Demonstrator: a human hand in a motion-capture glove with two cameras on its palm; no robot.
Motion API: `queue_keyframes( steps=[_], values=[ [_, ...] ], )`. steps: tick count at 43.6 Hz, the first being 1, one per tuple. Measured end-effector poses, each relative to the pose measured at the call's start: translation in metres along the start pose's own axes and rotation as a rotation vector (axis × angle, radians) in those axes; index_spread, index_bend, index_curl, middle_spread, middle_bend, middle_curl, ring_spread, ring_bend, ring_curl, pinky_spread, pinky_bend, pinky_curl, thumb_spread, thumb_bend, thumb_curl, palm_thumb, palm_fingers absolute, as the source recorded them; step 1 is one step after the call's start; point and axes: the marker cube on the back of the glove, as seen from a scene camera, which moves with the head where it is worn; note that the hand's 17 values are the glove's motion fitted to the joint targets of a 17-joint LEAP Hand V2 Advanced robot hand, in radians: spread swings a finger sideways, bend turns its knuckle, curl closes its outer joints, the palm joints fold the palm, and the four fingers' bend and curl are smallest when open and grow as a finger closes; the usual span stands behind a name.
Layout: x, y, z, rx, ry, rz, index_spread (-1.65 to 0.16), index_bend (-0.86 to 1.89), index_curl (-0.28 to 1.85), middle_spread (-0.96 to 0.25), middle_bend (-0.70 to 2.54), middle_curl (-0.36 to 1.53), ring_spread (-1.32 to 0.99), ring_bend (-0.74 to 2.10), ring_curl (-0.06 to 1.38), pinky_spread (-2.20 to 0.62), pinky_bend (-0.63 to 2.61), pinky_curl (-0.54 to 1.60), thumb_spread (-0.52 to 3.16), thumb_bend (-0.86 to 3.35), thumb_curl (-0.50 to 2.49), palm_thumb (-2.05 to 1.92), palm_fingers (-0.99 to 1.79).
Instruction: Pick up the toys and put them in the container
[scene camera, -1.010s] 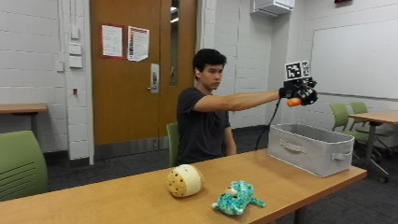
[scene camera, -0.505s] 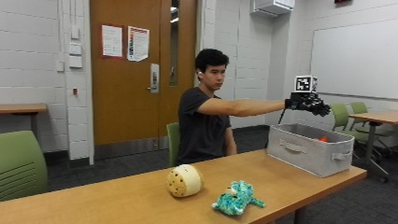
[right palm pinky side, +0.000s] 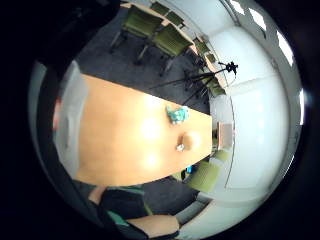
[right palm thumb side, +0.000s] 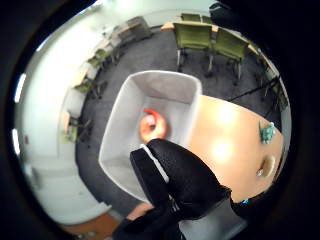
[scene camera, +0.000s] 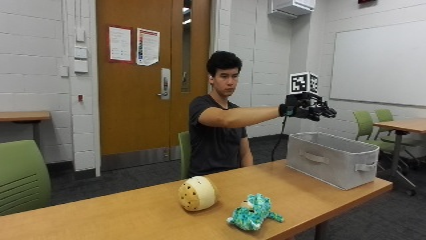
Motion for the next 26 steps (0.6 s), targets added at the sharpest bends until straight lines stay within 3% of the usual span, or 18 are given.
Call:
queue_keyframes(
  steps=[16, 26],
  values=[
    [0.177, 0.005, 0.041, -0.03, -0.023, 0.171, -0.31, 0.19, 0.47, -0.11, 0.28, 0.52, -0.23, 0.57, 0.26, -0.07, 0.8, 0.34, 1.08, -0.08, 0.23, -0.12, -0.01],
    [0.266, 0.001, 0.093, -0.058, -0.05, 0.26, -0.38, 0.18, 0.46, -0.18, 0.18, 0.47, -0.18, 0.54, 0.24, -0.06, 1.01, 0.38, 1.06, -0.08, 0.2, -0.1, 0.11]
  ],
)
